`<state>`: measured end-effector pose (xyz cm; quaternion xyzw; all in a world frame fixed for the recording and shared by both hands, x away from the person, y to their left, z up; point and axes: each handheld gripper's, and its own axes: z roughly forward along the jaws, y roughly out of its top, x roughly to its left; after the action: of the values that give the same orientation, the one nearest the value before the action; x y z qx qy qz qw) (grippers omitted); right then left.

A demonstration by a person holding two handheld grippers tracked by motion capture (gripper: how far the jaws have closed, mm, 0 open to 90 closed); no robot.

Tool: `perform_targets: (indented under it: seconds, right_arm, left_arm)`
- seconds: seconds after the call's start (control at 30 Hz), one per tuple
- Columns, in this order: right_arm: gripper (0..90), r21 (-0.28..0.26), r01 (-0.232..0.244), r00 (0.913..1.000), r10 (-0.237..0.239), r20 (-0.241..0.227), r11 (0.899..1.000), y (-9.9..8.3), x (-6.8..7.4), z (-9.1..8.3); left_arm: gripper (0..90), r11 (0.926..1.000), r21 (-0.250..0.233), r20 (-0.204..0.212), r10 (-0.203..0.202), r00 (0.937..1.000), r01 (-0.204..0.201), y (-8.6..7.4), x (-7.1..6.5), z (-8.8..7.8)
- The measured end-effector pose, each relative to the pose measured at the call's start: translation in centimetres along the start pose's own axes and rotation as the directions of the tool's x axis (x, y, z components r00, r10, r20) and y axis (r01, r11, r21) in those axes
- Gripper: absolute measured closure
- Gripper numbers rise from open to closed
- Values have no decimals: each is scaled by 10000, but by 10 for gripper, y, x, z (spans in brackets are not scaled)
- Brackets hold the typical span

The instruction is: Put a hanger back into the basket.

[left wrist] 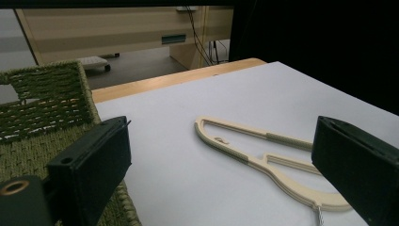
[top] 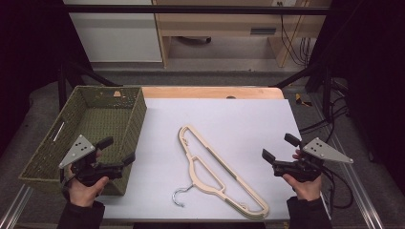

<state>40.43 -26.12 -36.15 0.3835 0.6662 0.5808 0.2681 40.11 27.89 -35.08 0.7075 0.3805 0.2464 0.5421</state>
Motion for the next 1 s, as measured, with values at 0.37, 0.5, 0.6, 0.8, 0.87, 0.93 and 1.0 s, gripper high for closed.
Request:
perform_targets:
  seconds: [0.37,0.5,0.6,0.8,0.87,0.93,1.0]
  right_arm:
    - [35,171,87,10000,-88,14,9998,0,3,0]
    - [37,178,95,9999,-93,-73,9998,0,5,0]
    - [39,198,111,9999,-108,-110,9997,1,6,1]
    - [41,232,123,9997,-118,-191,9997,1,9,1]
    - [41,259,197,9996,-192,-201,9995,1,9,2]
    - [42,238,177,9996,-172,-206,9996,1,9,2]
    - [42,275,164,9996,-158,-230,9995,1,9,2]
  left_arm:
    - [54,9994,210,515,280,9983,-291,1,-23,8]
    - [60,9979,514,797,355,9962,-397,-3,-35,20]
    - [63,9951,847,1004,420,9941,-506,-8,-42,29]
    - [68,9885,1350,1282,506,9905,-679,-17,-52,44]
    - [74,9839,1631,1422,504,9885,-736,-23,-59,53]
    - [76,9825,1711,1444,496,9883,-743,-25,-61,56]
    - [94,9767,1979,1583,521,9860,-834,-32,-67,65]
